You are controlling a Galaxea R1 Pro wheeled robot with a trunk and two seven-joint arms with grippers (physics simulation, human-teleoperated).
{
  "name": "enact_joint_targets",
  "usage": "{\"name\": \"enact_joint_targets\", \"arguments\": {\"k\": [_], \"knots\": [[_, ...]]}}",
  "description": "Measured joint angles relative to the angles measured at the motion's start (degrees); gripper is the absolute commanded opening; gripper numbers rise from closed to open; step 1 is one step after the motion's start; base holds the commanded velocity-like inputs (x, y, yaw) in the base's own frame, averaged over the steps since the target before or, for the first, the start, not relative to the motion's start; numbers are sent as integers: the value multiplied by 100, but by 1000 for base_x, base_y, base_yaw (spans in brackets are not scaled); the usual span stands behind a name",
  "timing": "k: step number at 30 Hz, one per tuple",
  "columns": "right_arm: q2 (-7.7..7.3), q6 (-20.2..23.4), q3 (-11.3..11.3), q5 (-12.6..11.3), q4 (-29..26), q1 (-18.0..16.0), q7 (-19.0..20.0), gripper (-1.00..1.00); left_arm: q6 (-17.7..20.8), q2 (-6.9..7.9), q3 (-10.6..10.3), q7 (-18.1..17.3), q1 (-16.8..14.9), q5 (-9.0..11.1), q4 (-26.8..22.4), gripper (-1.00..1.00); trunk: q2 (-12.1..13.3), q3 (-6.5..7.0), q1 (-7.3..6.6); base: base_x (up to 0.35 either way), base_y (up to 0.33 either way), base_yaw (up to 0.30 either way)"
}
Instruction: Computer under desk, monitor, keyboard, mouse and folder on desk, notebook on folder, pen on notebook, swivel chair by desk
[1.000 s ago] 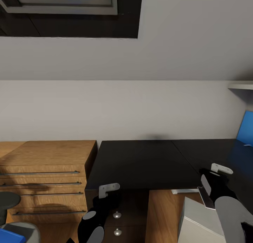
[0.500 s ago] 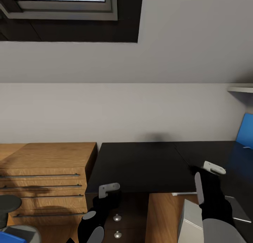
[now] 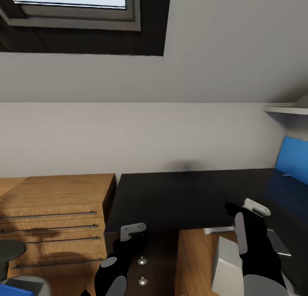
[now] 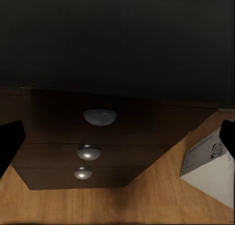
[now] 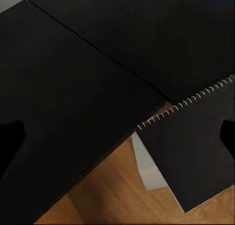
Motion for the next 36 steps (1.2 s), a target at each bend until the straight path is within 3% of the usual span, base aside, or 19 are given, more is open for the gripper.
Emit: {"name": "enact_joint_targets", "arguments": {"k": [11, 26, 28, 30, 34, 36], "knots": [[7, -6, 2, 3, -2, -1, -6, 100, -1, 1, 0, 0, 0, 1, -1, 100, 0, 9, 0, -228, 199, -68], [25, 0, 2, -24, 159, -1, 21, 100, -2, 1, 0, -1, 0, 5, -1, 100, -1, 9, -2, -10, 7, -1], [25, -2, 2, -193, 328, -1, 51, 100, -1, 1, 0, -1, 0, 2, -5, 100, -1, 9, -2, 0, 0, -68], [19, -7, -2, -540, 452, -1, 60, 100, -1, 1, 0, -1, 2, 1, -11, 100, -1, 9, -2, 0, 0, -137], [-3, -22, -4, -1413, 670, 0, 60, 100, -1, -2, 0, 0, 0, 0, -22, 100, -1, 9, -2, 0, 0, -215], [-7, -24, -4, -1545, 704, -1, 63, 100, -1, -4, 0, 0, 0, 0, -23, 100, -1, 9, -2, 0, 0, -246]]}}
